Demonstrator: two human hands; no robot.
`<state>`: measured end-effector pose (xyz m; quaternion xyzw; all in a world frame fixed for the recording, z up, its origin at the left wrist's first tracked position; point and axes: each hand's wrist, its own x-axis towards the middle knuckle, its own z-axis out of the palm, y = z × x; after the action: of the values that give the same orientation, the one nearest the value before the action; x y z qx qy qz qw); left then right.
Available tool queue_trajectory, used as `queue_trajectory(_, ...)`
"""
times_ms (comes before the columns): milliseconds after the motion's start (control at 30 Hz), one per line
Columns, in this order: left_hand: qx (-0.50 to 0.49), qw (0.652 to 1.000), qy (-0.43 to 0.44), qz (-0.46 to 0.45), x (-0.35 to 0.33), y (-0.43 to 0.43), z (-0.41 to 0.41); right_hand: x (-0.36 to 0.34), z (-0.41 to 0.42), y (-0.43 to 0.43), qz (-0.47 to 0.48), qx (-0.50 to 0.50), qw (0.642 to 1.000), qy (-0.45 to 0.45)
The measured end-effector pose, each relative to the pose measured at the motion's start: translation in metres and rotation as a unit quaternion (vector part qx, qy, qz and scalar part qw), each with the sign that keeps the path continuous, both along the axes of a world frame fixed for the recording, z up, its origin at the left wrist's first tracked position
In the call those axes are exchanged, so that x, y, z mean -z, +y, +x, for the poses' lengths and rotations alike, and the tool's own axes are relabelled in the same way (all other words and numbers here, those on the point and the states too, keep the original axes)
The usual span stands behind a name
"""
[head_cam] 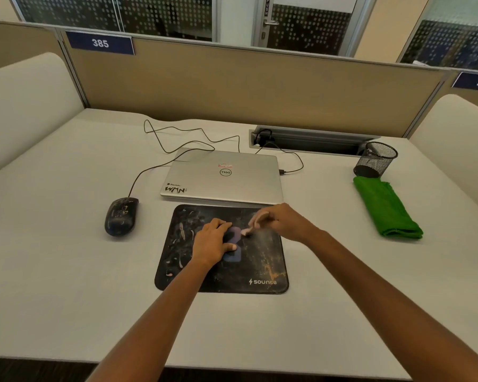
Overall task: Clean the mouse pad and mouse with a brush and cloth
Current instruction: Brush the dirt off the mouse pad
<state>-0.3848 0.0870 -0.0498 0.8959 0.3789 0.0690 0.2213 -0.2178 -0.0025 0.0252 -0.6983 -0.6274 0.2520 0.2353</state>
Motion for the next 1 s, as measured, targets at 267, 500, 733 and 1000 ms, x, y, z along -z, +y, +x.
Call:
queue_trajectory(267, 0.001, 1.0, -0.003, -0.005, -0.001, 0.0, -0.001, -0.013, 0.008, 0.014, 0.039, 0.075, 0.994, 0.067)
queue_trajectory(500, -0.001, 1.0, -0.002, -0.003, -0.001, 0.0, -0.001, 0.012, -0.021, 0.017, 0.074, 0.055, 0.995, 0.035)
queue_trajectory(733, 0.003, 1.0, 0.001, -0.004, 0.0, 0.001, -0.001, 0.002, -0.003, -0.032, -0.026, -0.038, 0.999, -0.009)
queue_trajectory(1000, 0.005, 1.0, 0.016, 0.01, 0.0, 0.0, -0.001, -0.012, -0.008, -0.029, 0.037, 0.026, 0.997, 0.055)
